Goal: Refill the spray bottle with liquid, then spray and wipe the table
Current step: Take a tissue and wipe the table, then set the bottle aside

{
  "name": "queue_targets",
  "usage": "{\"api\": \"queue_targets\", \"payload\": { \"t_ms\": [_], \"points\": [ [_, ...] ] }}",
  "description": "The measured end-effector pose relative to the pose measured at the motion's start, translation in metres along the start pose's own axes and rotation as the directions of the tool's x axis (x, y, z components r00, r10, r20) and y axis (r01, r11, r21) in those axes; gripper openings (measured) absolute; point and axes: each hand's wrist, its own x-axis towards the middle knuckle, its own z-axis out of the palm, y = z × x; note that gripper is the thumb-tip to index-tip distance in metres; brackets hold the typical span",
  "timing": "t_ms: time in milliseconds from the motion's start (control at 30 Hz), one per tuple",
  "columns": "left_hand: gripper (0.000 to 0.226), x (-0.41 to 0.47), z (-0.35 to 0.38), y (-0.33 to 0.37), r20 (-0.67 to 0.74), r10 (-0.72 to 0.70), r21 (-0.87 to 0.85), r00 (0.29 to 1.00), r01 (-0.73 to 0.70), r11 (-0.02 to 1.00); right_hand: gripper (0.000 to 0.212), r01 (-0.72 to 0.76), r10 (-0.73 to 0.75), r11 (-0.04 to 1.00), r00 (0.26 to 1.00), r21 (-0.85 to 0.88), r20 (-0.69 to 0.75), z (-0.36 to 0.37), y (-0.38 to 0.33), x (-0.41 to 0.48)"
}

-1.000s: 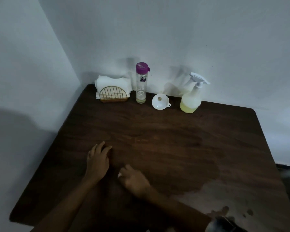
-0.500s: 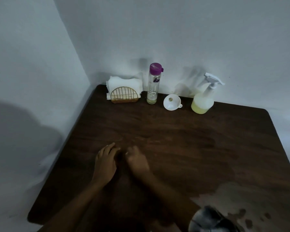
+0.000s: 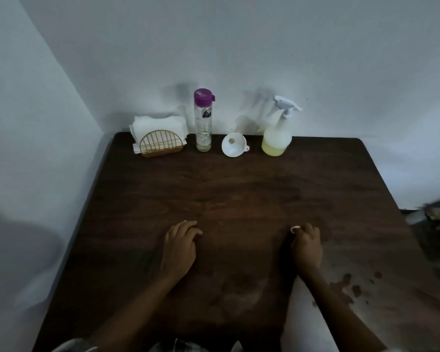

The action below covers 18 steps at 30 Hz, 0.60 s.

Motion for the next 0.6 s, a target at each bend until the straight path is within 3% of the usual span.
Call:
{"api": "queue_targets", "payload": {
  "t_ms": [67,167,267,367,400,433,500,567,600],
  "points": [
    [0.037,-0.003,0.004,0.003,-0.010,0.014,0.005,1.000,-0.014,1.000,0.021,-0.030,0.032,0.999,0.998,0.044,-0.060,0.003,-0.014,-0.024],
    [0.047,-0.006,0.008,0.003,-0.005,0.041,-0.004,0.999,-0.041,0.999,0.021,0.092,-0.089,0.991,0.995,0.094,-0.043,0.014,-0.053,-0.071],
    [0.042,-0.006,0.011,0.003,-0.005,0.082,-0.014,0.997,-0.082,0.997,0.025,0.225,-0.243,0.965,0.960,0.133,0.139,0.031,-0.105,-0.111],
    [0.040,-0.005,0.007,0.005,0.020,0.095,-0.071,0.995,-0.094,0.993,0.022,0.359,-0.422,0.901,0.856,0.243,0.299,0.042,-0.136,-0.128],
    [0.036,-0.004,0.004,0.006,0.017,0.091,-0.100,0.996,-0.089,0.991,0.020,0.234,-0.389,0.889,0.840,0.394,0.379,0.038,-0.141,-0.126],
    [0.032,-0.002,0.000,0.007,0.007,0.089,-0.127,0.996,-0.088,0.988,0.016,-0.042,-0.279,0.824,0.837,0.565,0.470,0.029,-0.144,-0.121],
    [0.033,0.001,-0.008,0.011,0.049,0.046,-0.265,0.998,-0.031,0.964,0.007,-0.581,0.008,0.438,0.766,0.686,0.643,0.016,-0.140,-0.106],
    [0.034,0.004,-0.022,0.019,0.247,-0.047,-0.533,0.968,0.177,0.827,0.021,-0.767,0.113,0.065,0.641,0.638,0.759,0.006,-0.130,-0.090],
    [0.032,0.005,-0.028,0.024,0.366,-0.054,-0.616,0.929,0.285,0.735,0.024,-0.783,0.114,-0.035,0.614,0.621,0.781,0.002,-0.124,-0.084]
  ]
}}
